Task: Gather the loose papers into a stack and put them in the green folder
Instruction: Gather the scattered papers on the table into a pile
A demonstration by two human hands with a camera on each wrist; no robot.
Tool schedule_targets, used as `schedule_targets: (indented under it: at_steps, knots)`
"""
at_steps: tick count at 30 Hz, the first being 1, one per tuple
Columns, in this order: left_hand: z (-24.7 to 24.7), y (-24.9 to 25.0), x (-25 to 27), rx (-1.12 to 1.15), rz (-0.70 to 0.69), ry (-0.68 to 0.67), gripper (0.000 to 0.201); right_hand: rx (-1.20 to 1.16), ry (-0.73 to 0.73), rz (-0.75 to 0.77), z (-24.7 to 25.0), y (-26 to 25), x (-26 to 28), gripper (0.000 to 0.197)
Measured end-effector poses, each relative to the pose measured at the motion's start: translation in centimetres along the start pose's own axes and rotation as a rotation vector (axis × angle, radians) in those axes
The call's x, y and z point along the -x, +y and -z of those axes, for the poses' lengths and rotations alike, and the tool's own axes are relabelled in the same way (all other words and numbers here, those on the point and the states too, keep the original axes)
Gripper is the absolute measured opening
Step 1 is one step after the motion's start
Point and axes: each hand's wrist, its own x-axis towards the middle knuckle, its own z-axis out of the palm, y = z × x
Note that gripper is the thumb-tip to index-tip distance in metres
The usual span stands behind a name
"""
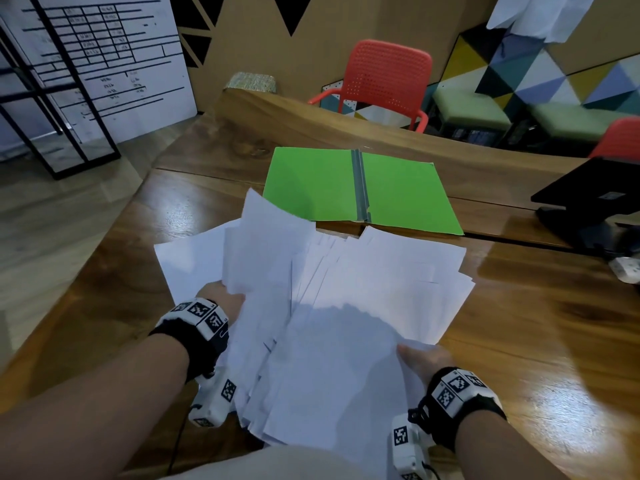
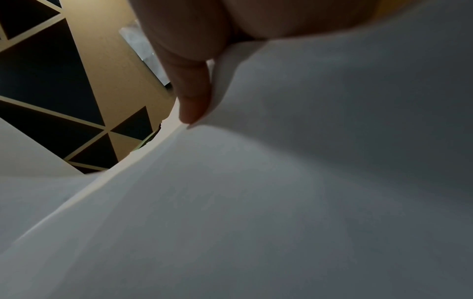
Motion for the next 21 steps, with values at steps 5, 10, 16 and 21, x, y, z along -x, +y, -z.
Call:
schedule_targets:
  at_steps: [5,10,16,21]
  knots:
    - [4.4,3.3,1.6,0.128,-0.116,0.282,0.032,0.010,-0.025,-0.026,0.1,-0.2,0.1,0.065]
    - [9.6,7.7,4.3,0.433,-0.212,0.474,0.046,0.013,-0.033,-0.027,0.4,-0.3,0.3,0.053]
    - [6.5,9.5,5.1,0.448,-0.353,0.154,0.022,-0.232,-0.099,-0.045,-0.1,-0.4,0.5,0.094]
    - [-2.0,5.4,3.0,0.126,-0.224,-0.002,0.047,-0.242,-0.193,-0.100,0.1,-1.1,1.6,0.152]
